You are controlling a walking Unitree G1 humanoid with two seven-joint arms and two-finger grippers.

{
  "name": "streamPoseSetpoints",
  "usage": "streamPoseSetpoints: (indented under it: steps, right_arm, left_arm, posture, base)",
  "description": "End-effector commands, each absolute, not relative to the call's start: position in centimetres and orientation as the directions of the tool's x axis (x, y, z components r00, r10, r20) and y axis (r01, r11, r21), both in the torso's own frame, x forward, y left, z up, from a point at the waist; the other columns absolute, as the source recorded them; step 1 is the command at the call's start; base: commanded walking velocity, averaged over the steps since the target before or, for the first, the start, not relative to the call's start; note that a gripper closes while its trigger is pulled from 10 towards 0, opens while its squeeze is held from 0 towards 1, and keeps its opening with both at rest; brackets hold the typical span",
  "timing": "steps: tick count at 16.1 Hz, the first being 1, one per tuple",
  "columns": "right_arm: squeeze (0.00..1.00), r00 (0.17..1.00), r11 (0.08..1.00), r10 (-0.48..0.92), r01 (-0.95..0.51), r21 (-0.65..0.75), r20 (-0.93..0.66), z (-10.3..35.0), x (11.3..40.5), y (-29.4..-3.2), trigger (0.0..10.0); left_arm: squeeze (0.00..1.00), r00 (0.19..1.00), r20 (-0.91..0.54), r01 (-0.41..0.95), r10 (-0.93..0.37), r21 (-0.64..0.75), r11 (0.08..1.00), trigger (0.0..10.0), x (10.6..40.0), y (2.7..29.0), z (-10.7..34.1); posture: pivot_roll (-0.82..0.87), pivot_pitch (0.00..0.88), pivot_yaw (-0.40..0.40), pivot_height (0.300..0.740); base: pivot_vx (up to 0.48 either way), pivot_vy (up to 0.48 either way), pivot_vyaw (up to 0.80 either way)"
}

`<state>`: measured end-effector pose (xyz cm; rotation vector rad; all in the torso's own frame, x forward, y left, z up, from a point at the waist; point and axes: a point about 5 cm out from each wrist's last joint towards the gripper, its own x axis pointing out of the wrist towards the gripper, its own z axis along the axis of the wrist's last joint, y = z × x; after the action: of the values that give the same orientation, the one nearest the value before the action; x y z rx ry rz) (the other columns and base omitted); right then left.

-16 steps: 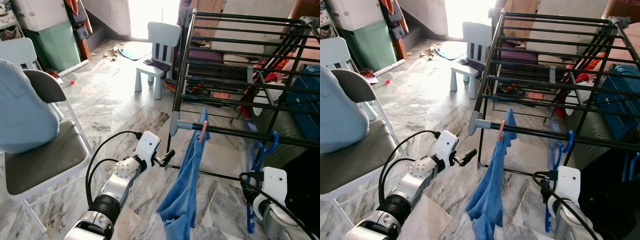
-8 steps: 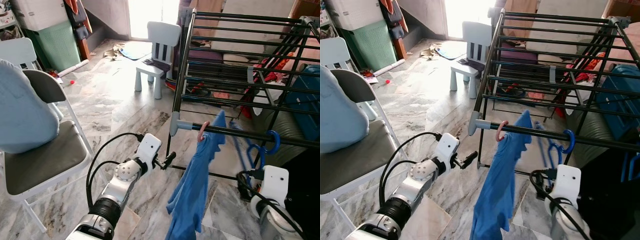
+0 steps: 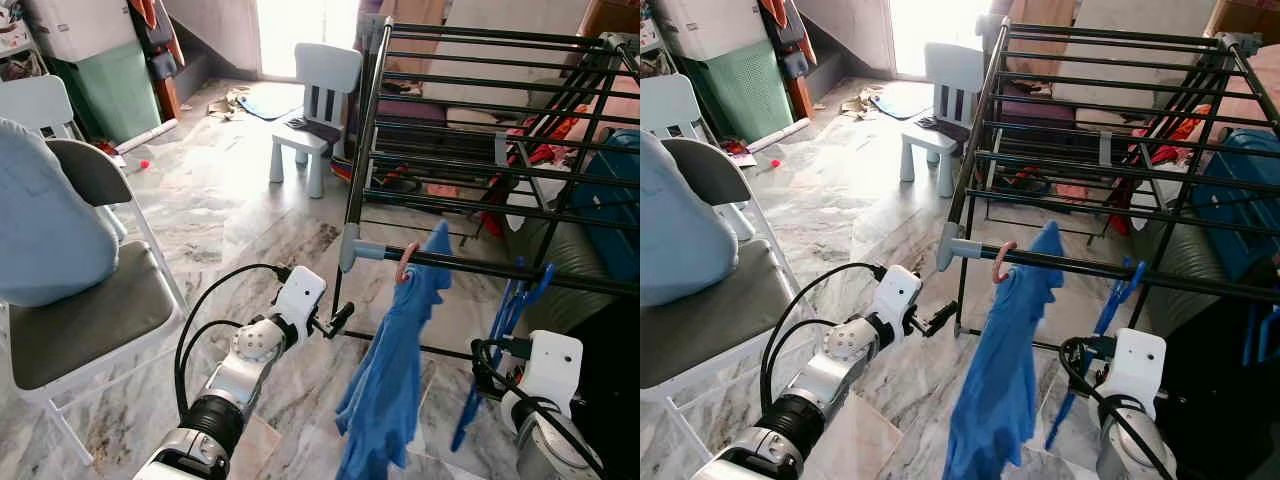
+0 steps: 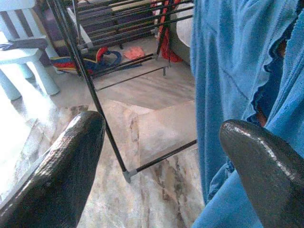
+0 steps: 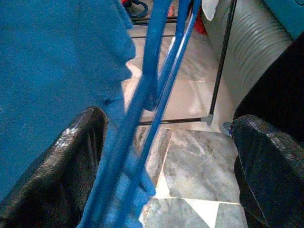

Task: Hang hanger

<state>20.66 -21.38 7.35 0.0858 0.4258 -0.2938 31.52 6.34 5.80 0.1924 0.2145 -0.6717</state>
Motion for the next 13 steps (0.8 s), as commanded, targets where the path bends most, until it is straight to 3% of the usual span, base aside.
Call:
streamPoseSetpoints:
  steps: [1,4,5,6,7,13]
  right_arm:
    - [1.0,0.88,0.952,-0.274,0.305,0.02,-0.388,7.94,20.7,-21.45,10.0]
    - [1.0,0.882,0.955,-0.264,0.297,0.024,-0.39,7.92,20.76,-21.29,10.0]
    - [0.95,0.882,0.955,-0.263,0.295,0.024,-0.39,7.92,20.75,-21.25,10.0]
    - [0.53,0.883,0.956,-0.262,0.293,0.021,-0.39,7.91,20.72,-21.24,10.0]
    - [0.0,0.882,0.956,-0.263,0.293,0.019,-0.391,7.89,20.67,-21.27,10.0]
    - [0.0,0.865,0.941,-0.304,0.337,0.012,-0.398,7.86,20.52,-21.79,10.0]
  left_arm:
    - [0.0,0.763,-0.246,0.636,-0.598,0.122,0.762,10.0,31.54,6.18,6.06]
    - [0.0,0.762,-0.245,0.638,-0.599,0.128,0.76,10.0,31.57,6.03,6.12]
    - [0.0,0.763,-0.245,0.638,-0.599,0.129,0.759,10.0,31.56,6.01,6.11]
    - [0.0,0.764,-0.247,0.635,-0.596,0.129,0.761,10.0,31.53,6.02,6.04]
    - [0.0,0.763,-0.248,0.636,-0.597,0.128,0.761,10.0,31.45,5.95,5.98]
    - [0.0,0.759,-0.25,0.642,-0.601,0.128,0.756,10.0,31.38,5.76,5.9]
  posture:
    - [-0.03,0.0,-0.019,0.74]
    - [-0.03,0.0,-0.022,0.74]
    - [-0.03,0.0,-0.021,0.74]
    - [-0.03,0.0,-0.022,0.74]
    - [-0.04,0.0,-0.022,0.74]
    - [-0.04,0.0,-0.021,0.74]
  base:
    - [-0.251,0.0,0.0]
    - [-0.271,0.0,0.0]
    - [-0.349,0.0,0.0]
    - [-0.364,0.0,0.0]
    - [-0.364,0.0,0.0]
    - [-0.361,0.0,0.0]
